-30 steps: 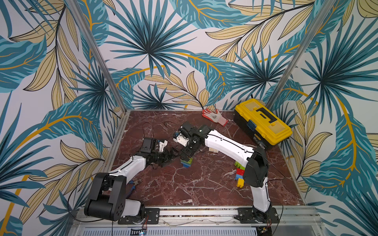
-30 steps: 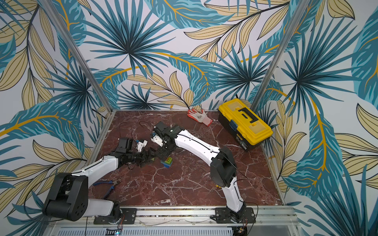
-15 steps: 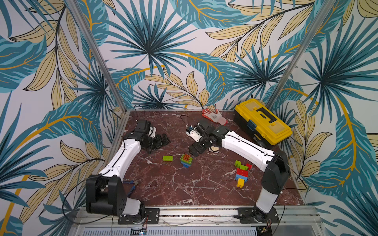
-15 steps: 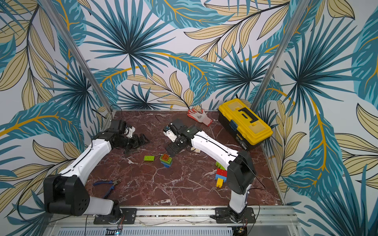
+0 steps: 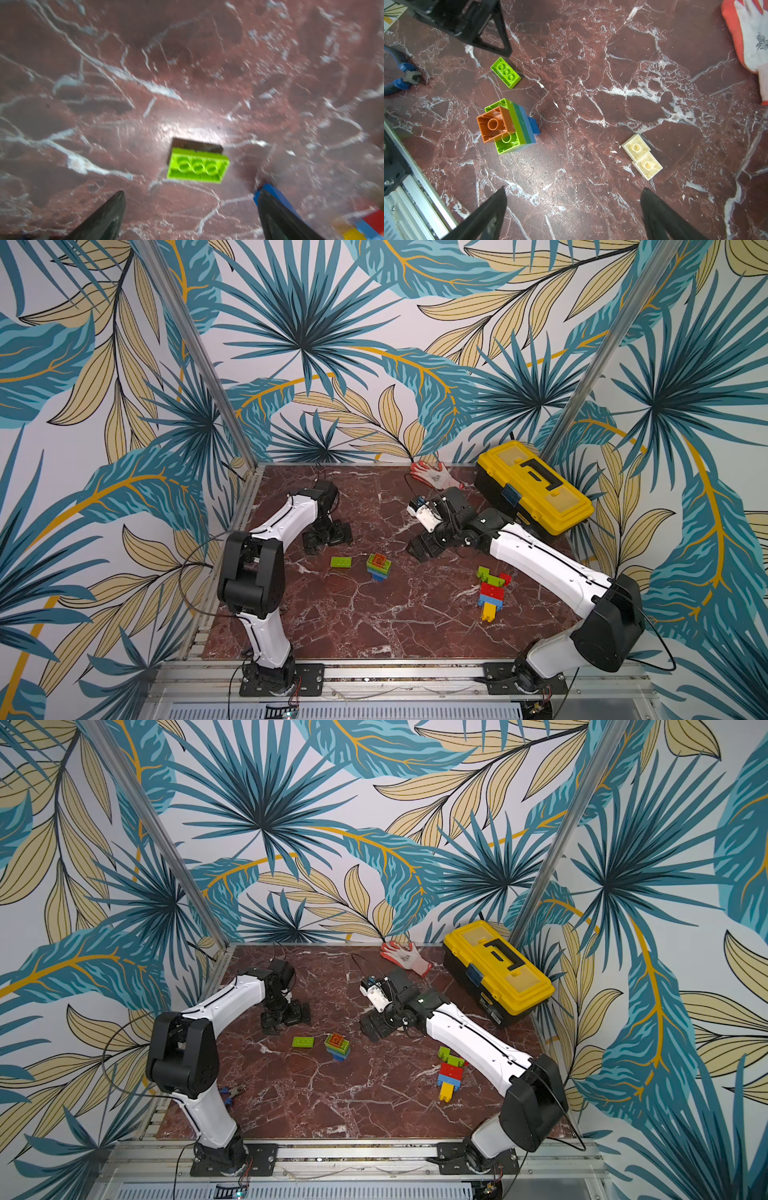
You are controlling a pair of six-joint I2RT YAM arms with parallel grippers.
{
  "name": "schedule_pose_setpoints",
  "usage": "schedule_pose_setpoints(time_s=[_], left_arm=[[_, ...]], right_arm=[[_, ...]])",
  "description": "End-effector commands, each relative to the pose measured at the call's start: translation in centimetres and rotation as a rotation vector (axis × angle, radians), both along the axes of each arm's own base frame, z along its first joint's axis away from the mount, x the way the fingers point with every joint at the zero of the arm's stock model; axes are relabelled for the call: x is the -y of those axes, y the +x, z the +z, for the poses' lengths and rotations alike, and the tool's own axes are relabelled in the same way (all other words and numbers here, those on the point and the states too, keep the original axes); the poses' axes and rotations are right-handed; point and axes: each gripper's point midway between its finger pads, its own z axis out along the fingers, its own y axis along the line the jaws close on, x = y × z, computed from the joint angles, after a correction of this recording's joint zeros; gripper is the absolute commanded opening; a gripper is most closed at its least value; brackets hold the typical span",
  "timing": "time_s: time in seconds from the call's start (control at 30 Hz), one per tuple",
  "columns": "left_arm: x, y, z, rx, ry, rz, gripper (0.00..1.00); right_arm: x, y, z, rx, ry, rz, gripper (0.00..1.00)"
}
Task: Assemble a carrot with lego
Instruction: Move the lego brick at the center of the board.
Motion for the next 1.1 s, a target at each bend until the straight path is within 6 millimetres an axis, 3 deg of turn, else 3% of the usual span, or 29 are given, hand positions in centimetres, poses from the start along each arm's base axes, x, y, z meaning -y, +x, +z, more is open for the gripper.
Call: schedule_pose_setpoints(time_s=[0.0, 0.2, 0.33, 0.43, 0.57, 0.73, 1.07], left_arm=[[-1.1, 0.6, -2.3, -0.055, 0.078, -0.027, 0.98], [-0.9, 0.8, -3.4, -0.081, 0.073, -0.048, 0.89], [-0.9, 0.6, -3.0, -0.073, 0.069, -0.050, 0.88], [-0.7, 0.1, -3.9, -0.102, 0.063, -0.053, 0.88], [0.4, -0.8, -5.1, -0.145, 0.050, -0.082, 0.73], [1.7, -3.1, -4.8, -0.157, 0.063, -0.111, 0.73], [3.1, -10.3, -2.6, -0.154, 0.040, -0.128, 0.72]], right_arm=[[0.1, -0.8, 1.0, 0.011, 0.046, -0.009, 0.99], [1.1, -1.8, 1.0, 0.009, 0.040, -0.030, 0.99], [1.3, -2.1, 1.1, 0.000, 0.039, -0.033, 0.99], [1.3, -2.2, 1.2, 0.001, 0.046, -0.032, 0.99], [1.6, -2.4, 1.6, 0.008, 0.045, -0.035, 0.99], [1.7, -2.9, 2.0, 0.011, 0.047, -0.021, 0.99], [1.0, -4.8, 3.1, -0.019, 0.075, 0.072, 0.99]])
